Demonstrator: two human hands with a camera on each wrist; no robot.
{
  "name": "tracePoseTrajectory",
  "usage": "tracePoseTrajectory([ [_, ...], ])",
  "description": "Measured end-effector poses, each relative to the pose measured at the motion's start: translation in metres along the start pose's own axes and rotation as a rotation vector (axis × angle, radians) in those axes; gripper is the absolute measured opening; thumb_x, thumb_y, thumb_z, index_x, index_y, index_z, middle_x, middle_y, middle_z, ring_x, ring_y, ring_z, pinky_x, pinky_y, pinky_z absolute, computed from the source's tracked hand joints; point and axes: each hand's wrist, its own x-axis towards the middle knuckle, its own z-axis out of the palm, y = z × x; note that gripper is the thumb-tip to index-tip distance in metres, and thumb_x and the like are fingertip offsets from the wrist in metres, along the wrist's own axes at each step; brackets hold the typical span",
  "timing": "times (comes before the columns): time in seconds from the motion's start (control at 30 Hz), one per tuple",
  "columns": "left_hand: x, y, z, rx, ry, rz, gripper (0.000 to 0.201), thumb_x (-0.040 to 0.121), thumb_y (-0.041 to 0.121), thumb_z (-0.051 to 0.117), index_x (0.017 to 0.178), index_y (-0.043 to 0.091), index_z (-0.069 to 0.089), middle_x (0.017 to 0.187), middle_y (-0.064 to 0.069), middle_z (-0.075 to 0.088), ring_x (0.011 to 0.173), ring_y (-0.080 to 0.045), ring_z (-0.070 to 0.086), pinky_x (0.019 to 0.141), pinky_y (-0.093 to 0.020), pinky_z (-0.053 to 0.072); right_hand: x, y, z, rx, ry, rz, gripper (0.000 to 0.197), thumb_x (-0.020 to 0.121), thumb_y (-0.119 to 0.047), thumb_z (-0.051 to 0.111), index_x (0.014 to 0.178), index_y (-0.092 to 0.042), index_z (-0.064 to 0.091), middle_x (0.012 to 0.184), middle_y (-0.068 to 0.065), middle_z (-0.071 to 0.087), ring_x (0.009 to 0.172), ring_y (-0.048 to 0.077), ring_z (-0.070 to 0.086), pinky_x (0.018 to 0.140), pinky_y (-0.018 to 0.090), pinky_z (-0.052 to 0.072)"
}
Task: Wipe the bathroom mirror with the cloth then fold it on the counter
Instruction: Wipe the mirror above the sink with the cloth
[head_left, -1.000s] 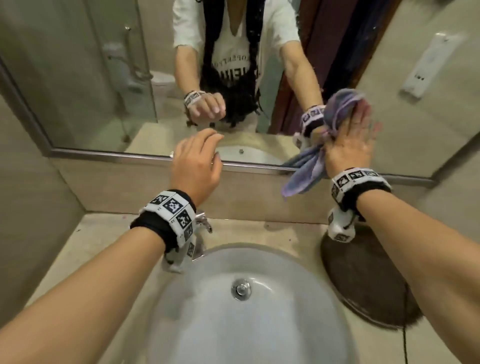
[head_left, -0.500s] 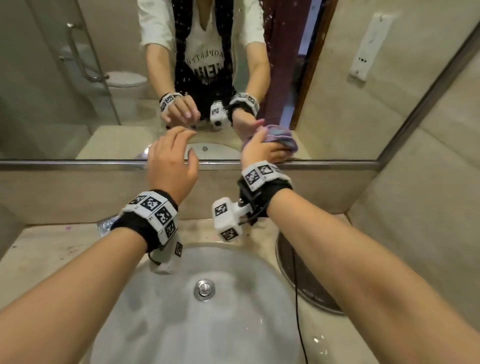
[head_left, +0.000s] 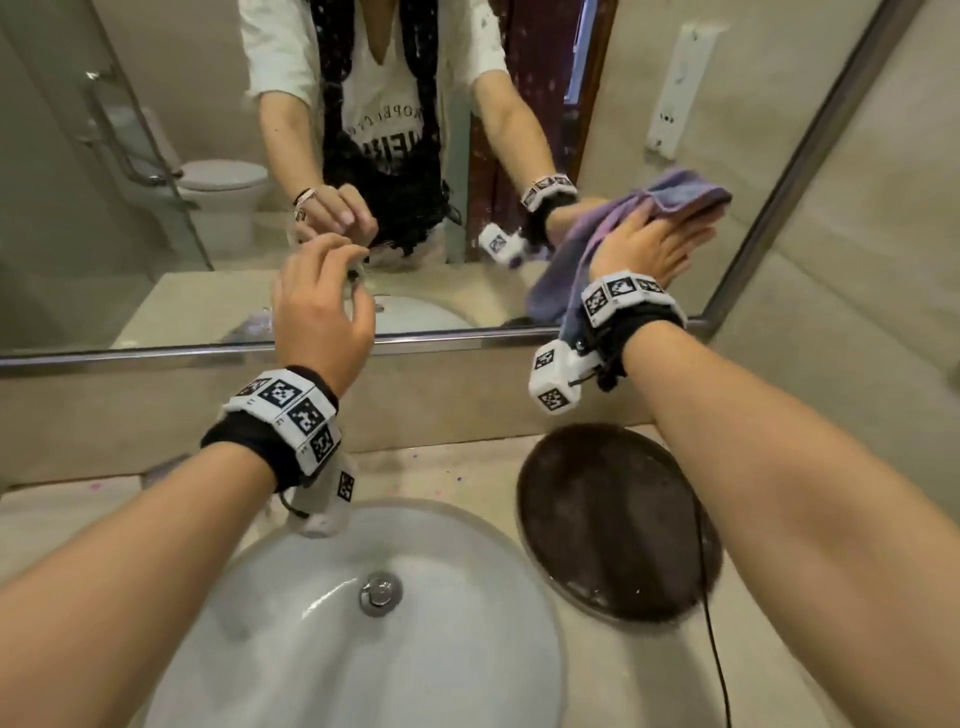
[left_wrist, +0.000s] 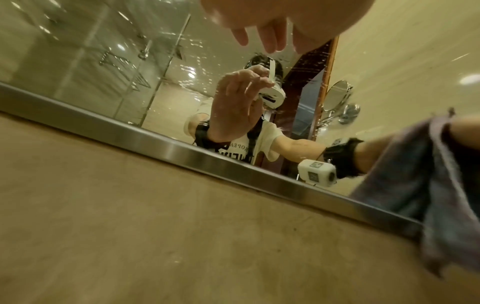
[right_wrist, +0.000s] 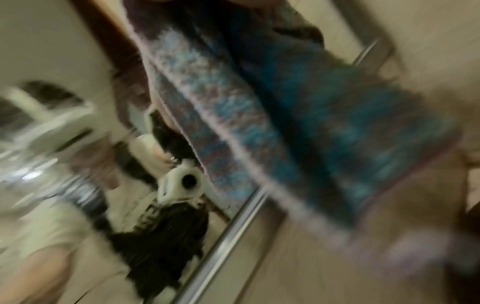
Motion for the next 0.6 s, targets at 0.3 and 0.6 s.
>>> tracePoseTrajectory([
  [0.3, 0.018, 0.011, -0.001, -0.009, 0.095, 0.058, 0.028, 0.080, 0.006, 0.052, 0.105, 0.000, 0.062, 0.112, -0.018, 0.059, 0.102, -0.029, 0.051, 0.090, -0.039, 0.042, -0.104, -0.019, 0.021, -0.383, -0.312, -0.840, 0.075, 0.097, -0.048, 0.019, 0.140, 0.002, -0.017, 0.151, 0.026, -0.014, 0.142, 0.040, -0.007, 0.114, 0.047, -0.008],
  [0.6, 0.039, 0.012, -0.007, -0.009, 0.158, 0.115, 0.024, 0.079, 0.005, 0.054, 0.101, 0.000, 0.063, 0.110, -0.019, 0.059, 0.100, -0.031, 0.052, 0.087, -0.040, 0.043, 0.017, -0.058, -0.023, 0.037, 0.160, -0.207, 0.074, 0.095, -0.049, 0.025, 0.146, 0.003, 0.011, 0.155, 0.021, 0.009, 0.144, 0.033, 0.009, 0.115, 0.045, 0.014],
])
